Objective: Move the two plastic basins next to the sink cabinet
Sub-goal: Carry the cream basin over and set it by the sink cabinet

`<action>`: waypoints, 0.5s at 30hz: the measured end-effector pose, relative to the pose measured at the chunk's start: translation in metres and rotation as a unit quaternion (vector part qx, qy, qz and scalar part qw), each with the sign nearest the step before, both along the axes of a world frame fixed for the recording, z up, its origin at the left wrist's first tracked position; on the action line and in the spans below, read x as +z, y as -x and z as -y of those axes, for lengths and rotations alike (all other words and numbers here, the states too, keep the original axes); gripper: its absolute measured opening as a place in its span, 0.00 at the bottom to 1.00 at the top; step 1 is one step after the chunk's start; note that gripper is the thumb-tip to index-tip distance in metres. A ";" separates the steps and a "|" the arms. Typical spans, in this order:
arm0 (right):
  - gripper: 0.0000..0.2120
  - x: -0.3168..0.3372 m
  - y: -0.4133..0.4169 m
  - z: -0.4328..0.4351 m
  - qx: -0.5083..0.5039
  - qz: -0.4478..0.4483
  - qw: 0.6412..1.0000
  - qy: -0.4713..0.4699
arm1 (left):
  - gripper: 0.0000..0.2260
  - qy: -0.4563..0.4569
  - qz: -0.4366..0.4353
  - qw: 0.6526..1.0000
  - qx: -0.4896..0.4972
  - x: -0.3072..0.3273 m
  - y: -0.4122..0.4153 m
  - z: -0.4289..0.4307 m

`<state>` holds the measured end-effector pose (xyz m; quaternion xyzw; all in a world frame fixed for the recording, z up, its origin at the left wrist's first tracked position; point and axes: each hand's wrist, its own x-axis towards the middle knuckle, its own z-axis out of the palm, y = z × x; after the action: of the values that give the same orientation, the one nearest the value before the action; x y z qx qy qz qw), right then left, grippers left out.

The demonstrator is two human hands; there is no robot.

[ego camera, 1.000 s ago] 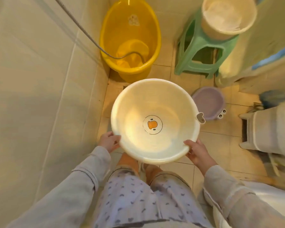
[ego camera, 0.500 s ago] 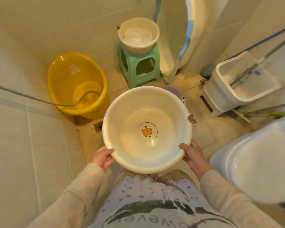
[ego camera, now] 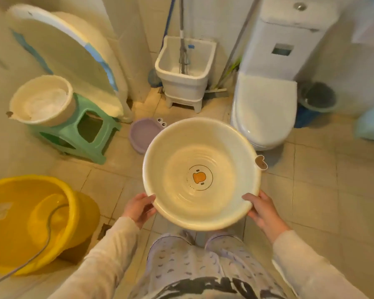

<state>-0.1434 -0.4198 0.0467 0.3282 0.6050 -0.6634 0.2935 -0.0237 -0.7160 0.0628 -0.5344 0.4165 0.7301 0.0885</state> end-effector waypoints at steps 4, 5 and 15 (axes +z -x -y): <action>0.13 0.001 -0.039 -0.047 -0.110 -0.001 0.994 -0.014 | 0.10 0.017 -0.010 0.991 -0.132 -0.007 0.031 -0.026; 0.13 0.001 -0.047 -0.059 -0.141 -0.001 0.990 -0.010 | 0.10 0.017 -0.016 0.987 -0.160 -0.007 0.041 -0.035; 0.23 -0.009 -0.102 -0.175 -0.376 -0.033 0.926 0.022 | 0.05 0.020 -0.049 0.922 -0.384 0.006 0.138 -0.172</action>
<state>-0.0409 -0.2444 0.0376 0.5034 0.4315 -0.7485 0.0094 -0.1617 -0.5441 0.0687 -0.2985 0.6082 0.6569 0.3310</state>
